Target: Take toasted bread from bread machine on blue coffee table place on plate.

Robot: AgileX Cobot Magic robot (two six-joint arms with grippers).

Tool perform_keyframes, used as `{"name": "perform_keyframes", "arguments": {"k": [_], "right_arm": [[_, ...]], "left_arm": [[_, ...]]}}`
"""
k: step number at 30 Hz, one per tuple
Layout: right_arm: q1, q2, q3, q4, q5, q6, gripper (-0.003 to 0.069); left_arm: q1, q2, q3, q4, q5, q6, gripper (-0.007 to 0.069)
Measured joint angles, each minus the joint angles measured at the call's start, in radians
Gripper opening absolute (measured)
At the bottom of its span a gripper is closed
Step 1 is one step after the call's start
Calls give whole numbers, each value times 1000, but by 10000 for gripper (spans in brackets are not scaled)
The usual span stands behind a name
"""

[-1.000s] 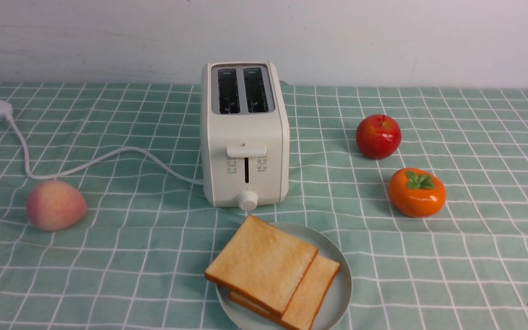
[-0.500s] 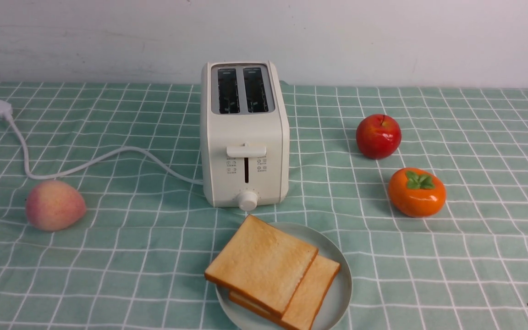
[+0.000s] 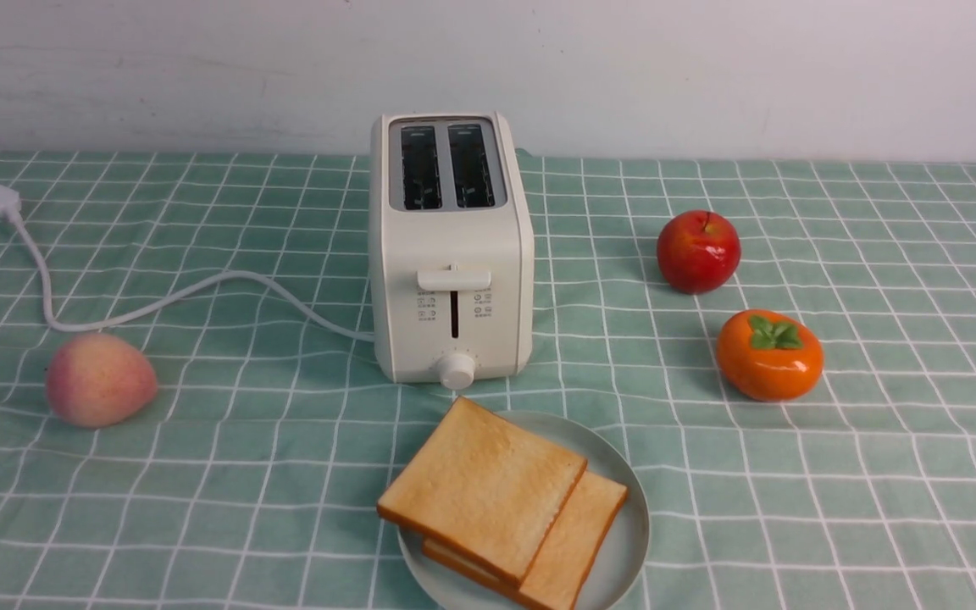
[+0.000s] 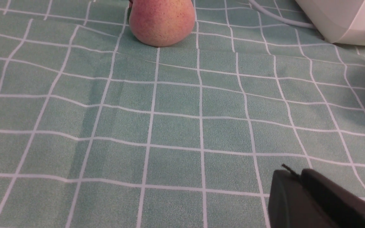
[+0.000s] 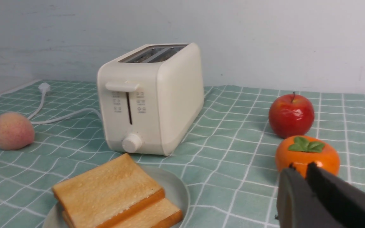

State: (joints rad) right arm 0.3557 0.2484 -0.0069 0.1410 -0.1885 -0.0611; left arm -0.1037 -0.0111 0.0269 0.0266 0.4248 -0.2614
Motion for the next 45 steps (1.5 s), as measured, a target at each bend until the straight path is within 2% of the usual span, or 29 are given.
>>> {"name": "perform_keyframes", "arguments": {"k": [10, 14, 22, 32, 36, 38, 40, 42, 45], "right_arm": [[-437, -82, 0, -3, -1, -14, 79], [-557, -87, 0, -2, 0, -15, 85], [-483, -87, 0, 0, -1, -15, 95], [-481, -87, 0, 0, 26, -15, 105], [-481, -90, 0, 2, 153, -15, 106], [-481, -123, 0, 3, 332, -15, 108], [-481, -147, 0, 3, 406, -15, 110], [-481, -220, 4, 2, 568, -17, 113], [-481, -257, 9, -4, 621, -19, 120]], "left_arm": [[0, 0, 1, 0, -2, 0, 54], [0, 0, 1, 1, -2, 0, 57], [0, 0, 1, 1, -2, 0, 69], [2, 0, 1, 3, -2, 0, 71], [2, 0, 1, 3, -2, 0, 71], [2, 0, 1, 4, -2, 0, 71], [2, 0, 1, 4, -2, 0, 71], [2, 0, 1, 4, -2, 0, 71], [2, 0, 1, 4, -2, -1, 71]]}}
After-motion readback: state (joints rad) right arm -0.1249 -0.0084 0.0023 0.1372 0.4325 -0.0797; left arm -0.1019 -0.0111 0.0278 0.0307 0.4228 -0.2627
